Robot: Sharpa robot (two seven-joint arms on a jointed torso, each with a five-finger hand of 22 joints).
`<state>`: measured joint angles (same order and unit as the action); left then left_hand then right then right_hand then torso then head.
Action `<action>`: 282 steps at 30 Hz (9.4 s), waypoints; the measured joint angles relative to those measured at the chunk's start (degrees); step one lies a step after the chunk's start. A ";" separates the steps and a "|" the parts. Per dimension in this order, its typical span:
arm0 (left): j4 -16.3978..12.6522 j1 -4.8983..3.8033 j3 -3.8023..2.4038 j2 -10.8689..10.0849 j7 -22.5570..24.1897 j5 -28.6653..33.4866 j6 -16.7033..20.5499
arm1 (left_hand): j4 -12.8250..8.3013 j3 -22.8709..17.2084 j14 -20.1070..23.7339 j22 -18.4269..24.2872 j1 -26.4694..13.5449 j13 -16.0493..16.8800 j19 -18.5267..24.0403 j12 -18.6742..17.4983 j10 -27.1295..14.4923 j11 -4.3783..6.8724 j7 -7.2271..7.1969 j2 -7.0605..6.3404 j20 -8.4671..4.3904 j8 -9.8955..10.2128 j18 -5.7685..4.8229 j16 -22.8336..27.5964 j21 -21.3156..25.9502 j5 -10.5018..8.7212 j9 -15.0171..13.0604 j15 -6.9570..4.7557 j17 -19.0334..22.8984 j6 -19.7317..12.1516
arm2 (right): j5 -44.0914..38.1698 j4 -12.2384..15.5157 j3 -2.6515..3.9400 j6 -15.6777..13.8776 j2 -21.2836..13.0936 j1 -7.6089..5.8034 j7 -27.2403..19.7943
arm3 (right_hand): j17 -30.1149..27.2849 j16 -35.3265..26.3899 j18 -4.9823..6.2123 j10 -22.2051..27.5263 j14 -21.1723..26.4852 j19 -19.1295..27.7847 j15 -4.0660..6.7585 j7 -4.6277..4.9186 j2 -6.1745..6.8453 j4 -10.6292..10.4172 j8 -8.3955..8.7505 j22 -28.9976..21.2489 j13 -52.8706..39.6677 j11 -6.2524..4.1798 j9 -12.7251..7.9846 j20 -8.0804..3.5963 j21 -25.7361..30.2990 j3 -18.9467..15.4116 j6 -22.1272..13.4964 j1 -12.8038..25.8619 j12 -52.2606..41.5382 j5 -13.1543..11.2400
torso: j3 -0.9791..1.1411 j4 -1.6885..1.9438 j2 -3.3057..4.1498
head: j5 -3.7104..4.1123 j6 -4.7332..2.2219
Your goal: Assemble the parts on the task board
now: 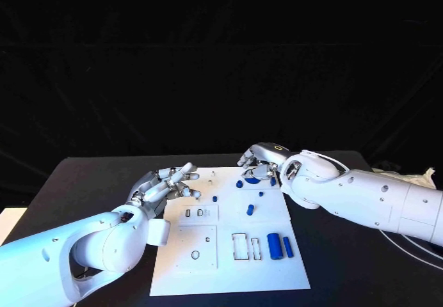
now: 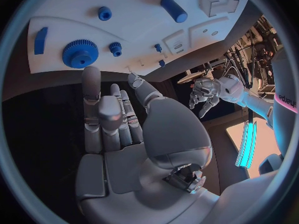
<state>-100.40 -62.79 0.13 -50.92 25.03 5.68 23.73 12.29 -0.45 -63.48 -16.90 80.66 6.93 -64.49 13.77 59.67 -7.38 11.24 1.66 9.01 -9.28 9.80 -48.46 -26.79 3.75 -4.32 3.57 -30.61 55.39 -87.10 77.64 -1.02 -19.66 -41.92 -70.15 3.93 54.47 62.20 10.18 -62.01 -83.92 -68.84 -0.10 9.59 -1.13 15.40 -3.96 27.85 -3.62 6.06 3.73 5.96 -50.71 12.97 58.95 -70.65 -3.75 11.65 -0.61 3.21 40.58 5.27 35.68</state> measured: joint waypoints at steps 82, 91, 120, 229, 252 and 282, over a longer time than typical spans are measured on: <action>0.22 0.00 0.00 -0.09 -1.56 0.48 -0.53 | -0.53 -0.44 1.21 -1.32 0.30 0.20 1.13 0.22 -1.01 -0.59 0.61 0.75 0.32 0.00 -0.01 -1.01 -0.95 0.00 0.11 0.23 -0.31 -0.63 | -10.56 -2.81 -0.07 10.77 4.61 0.42 8.00 | 6.33 7.03 0.00 -3.51 -0.13 0.62 -0.09 -1.61 -0.97 -4.58 -0.27 8.14 -0.02 -1.19 0.31 -0.60 -8.17 6.30 4.55 -1.61 -0.63 -5.18 | -0.18 0.71 1.95 | 0.28 1.82; 0.22 0.00 0.00 -0.07 -1.68 0.53 -0.52 | -0.68 -0.58 1.21 -1.46 0.53 0.20 1.13 0.21 -1.01 -0.59 0.61 0.98 0.32 0.00 -0.01 -1.01 -0.95 0.00 0.10 0.23 -0.30 -0.63 | -10.61 -3.08 -0.09 9.47 4.74 0.43 8.57 | 7.71 8.43 0.00 -6.28 0.00 -0.23 0.44 -2.05 -1.49 -4.75 -1.06 11.15 -0.09 -1.96 0.64 -1.03 -10.58 10.01 6.20 -2.48 -0.90 -7.94 | -0.19 0.75 1.98 | 0.31 1.98; 0.18 0.00 -0.01 0.51 -1.87 0.55 -0.53 | -0.85 -0.75 1.21 -1.61 0.76 0.24 1.33 0.21 -1.01 -0.59 0.82 1.21 0.12 0.00 -0.02 -1.01 -1.17 0.00 0.10 0.23 -0.34 -0.84 | -7.31 -6.77 -0.04 -4.11 11.83 -0.10 8.82 | 7.57 8.84 -0.51 -5.45 0.00 -0.01 0.43 -1.32 0.35 -6.31 -0.08 12.16 -0.04 -1.13 0.95 -0.81 -11.89 13.30 5.62 -1.95 -0.01 -6.98 | -0.30 1.55 2.67 | 0.27 0.90; 1.29 -0.08 -0.01 0.99 -2.59 0.64 -0.71 | -1.02 -0.92 1.61 -1.87 0.76 0.24 1.54 0.21 -1.22 -0.79 0.81 1.21 0.32 0.00 -0.02 -1.23 -1.38 0.00 0.10 0.24 -0.34 -0.83 | 8.73 -2.95 0.66 7.34 -0.17 -2.20 13.05 | 19.79 19.75 -3.58 -11.54 0.00 -6.17 1.63 -0.72 5.75 -18.40 -0.90 28.31 -58.80 -2.60 0.50 -1.44 -23.11 -6.25 -5.64 -4.51 -60.96 0.67 | -0.59 0.12 2.77 | 0.25 0.59; 1.71 -0.08 0.00 1.40 -2.89 0.64 -0.76 | -1.02 -0.92 1.61 -1.91 0.76 0.23 1.54 0.21 -1.22 -0.79 0.81 1.21 0.32 0.00 -0.02 -1.23 -1.38 0.00 0.10 0.24 -0.33 -0.84 | 6.18 -6.83 0.69 8.21 2.62 -1.80 13.81 | 20.47 20.84 -3.57 -13.01 -0.01 -6.58 1.63 -1.04 4.67 -18.40 -2.22 30.21 -62.55 -2.62 0.77 -1.02 -24.33 -6.24 -4.66 -5.59 -64.14 1.13 | -0.56 0.16 2.72 | -0.33 1.10; 1.87 -0.08 0.00 1.32 -4.22 0.49 -1.71 | -1.24 -1.15 2.24 -2.42 0.76 0.23 2.36 0.43 -2.04 -0.79 1.02 1.21 0.31 0.00 -0.02 -1.23 -1.62 0.00 0.10 0.43 -0.31 -1.46 | 5.88 -7.51 0.74 10.05 3.07 -1.80 13.19 | 20.45 22.00 -3.56 -12.78 -0.22 -7.00 1.43 -1.04 4.62 -19.36 -2.66 31.13 -62.45 -2.60 0.59 -1.03 -24.99 -7.19 -4.71 -5.21 -63.91 2.33 | -0.61 0.17 2.73 | -0.18 1.49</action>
<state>-98.53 -62.87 0.13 -49.60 20.81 6.17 22.02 11.05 -1.60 -61.24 -19.32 81.42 7.16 -62.13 14.20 57.64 -8.18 12.26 2.86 9.33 -9.28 9.78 -49.70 -28.41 3.75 -4.22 4.01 -30.92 53.93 -81.22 70.12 -0.28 -9.61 -38.84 -71.95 17.12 74.93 84.20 6.62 -74.78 -84.13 -75.84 1.33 8.55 3.49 -3.96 -6.62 58.97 -66.06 3.46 4.32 4.93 -75.69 5.77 54.24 -75.86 -67.66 13.98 -1.22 3.38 43.31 5.09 37.18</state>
